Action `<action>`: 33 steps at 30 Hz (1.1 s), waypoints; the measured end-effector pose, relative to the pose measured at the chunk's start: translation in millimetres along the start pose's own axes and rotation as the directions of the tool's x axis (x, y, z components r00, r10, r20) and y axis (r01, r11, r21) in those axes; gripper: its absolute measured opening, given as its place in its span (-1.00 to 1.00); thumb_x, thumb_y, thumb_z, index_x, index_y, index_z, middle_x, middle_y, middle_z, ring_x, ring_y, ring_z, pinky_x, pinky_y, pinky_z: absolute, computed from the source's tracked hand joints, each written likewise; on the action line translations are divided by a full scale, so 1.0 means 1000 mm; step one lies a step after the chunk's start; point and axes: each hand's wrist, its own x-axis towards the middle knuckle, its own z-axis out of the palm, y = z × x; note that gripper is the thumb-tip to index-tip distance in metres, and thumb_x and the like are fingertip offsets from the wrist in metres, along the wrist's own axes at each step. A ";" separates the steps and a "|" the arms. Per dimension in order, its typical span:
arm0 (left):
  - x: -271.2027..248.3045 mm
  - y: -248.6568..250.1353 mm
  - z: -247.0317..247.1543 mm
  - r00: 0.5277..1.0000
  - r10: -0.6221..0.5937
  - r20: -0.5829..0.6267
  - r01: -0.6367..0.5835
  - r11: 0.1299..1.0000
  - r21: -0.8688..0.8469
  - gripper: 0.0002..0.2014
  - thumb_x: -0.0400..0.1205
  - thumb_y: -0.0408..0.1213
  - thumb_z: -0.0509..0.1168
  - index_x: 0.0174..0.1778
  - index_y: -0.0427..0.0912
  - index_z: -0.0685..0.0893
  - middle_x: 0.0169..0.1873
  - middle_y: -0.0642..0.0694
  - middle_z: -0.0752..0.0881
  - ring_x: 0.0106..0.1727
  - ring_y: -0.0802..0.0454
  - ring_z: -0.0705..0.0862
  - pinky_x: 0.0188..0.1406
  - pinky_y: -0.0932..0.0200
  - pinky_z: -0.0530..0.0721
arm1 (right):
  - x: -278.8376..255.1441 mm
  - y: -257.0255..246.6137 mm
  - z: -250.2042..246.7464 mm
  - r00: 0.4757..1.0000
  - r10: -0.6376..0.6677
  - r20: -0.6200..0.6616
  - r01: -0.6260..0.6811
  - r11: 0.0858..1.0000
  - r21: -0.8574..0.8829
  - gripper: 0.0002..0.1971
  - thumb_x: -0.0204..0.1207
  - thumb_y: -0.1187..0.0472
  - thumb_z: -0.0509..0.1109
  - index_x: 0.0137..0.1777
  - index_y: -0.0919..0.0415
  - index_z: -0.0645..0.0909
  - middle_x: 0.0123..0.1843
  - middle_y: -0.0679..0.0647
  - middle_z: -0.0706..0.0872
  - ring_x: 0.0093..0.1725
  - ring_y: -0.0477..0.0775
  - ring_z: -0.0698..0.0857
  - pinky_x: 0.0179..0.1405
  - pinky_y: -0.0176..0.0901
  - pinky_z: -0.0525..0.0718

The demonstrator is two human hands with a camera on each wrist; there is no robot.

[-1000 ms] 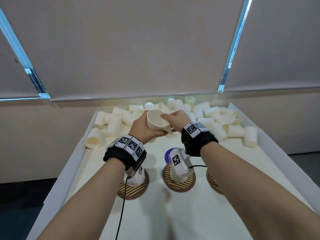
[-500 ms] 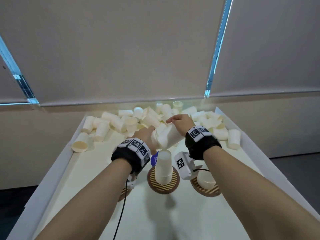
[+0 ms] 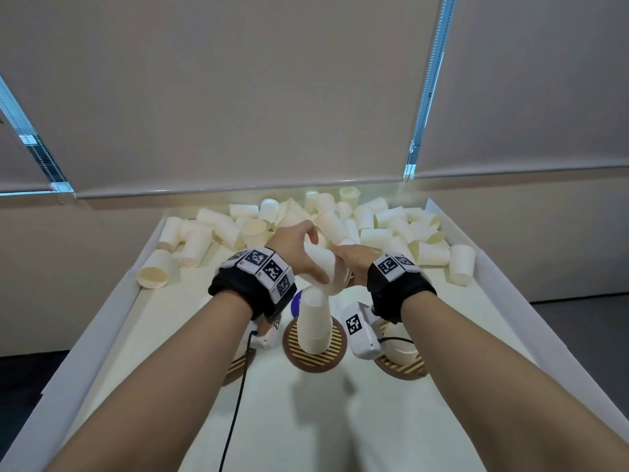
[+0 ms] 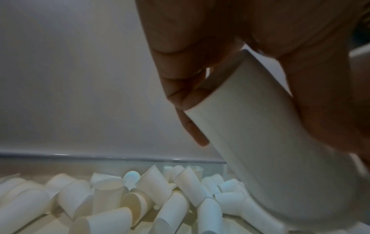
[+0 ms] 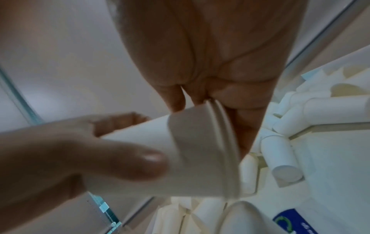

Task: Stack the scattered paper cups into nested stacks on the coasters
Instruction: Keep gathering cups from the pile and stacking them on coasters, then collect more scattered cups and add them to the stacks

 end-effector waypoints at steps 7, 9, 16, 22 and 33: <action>0.009 0.007 0.017 0.996 0.006 0.094 -0.044 0.916 0.399 -0.40 0.28 0.05 0.55 0.21 0.05 0.52 0.03 0.01 0.63 -0.08 -0.02 0.59 -0.24 0.18 0.48 | 0.078 0.052 -0.014 0.982 0.038 -0.184 -0.151 0.744 -0.651 -0.48 0.40 -0.08 0.24 0.28 0.19 0.60 0.26 0.22 0.66 0.21 0.34 0.63 0.25 0.28 0.59; 0.014 0.002 0.029 0.991 -0.009 0.136 -0.051 0.899 0.434 -0.40 0.26 0.04 0.55 0.19 0.04 0.53 0.03 -0.01 0.64 -0.10 -0.04 0.59 -0.26 0.18 0.48 | 0.036 0.043 -0.024 0.974 0.044 -0.222 -0.196 0.656 -0.729 -0.48 0.46 -0.06 0.34 0.34 0.24 0.55 0.30 0.24 0.62 0.29 0.35 0.60 0.30 0.26 0.56; 0.016 -0.021 0.080 0.973 -0.061 0.222 -0.037 0.910 0.412 -0.49 0.37 -0.11 0.46 0.18 -0.08 0.44 -0.02 -0.08 0.60 -0.13 -0.12 0.63 -0.28 0.18 0.54 | 0.018 0.074 -0.066 0.885 0.423 -0.197 -0.386 0.427 -0.818 -0.24 -0.05 -0.19 0.65 0.17 0.15 0.66 0.23 0.16 0.70 0.10 0.23 0.67 0.18 0.09 0.62; 0.019 -0.029 0.103 0.986 -0.103 0.128 0.043 0.914 0.403 -0.50 0.36 -0.18 0.38 0.16 -0.08 0.34 -0.06 -0.10 0.44 -0.21 -0.15 0.56 -0.23 0.09 0.51 | 0.020 0.098 -0.064 0.959 0.239 -0.154 -0.273 0.621 -0.735 -0.54 0.34 0.32 0.52 0.28 0.29 0.63 0.27 0.20 0.67 0.27 0.27 0.66 0.26 0.07 0.65; 0.056 -0.039 0.090 0.974 -0.221 0.042 0.179 0.874 0.451 -0.43 0.40 -0.17 0.41 0.28 -0.09 0.31 0.07 -0.14 0.47 0.00 -0.15 0.64 -0.18 0.09 0.52 | 0.056 0.087 -0.070 0.982 0.120 -0.143 -0.187 0.666 -0.723 -0.37 0.27 0.26 0.58 0.36 0.11 0.48 0.34 0.13 0.62 0.25 0.20 0.66 0.05 -0.12 0.64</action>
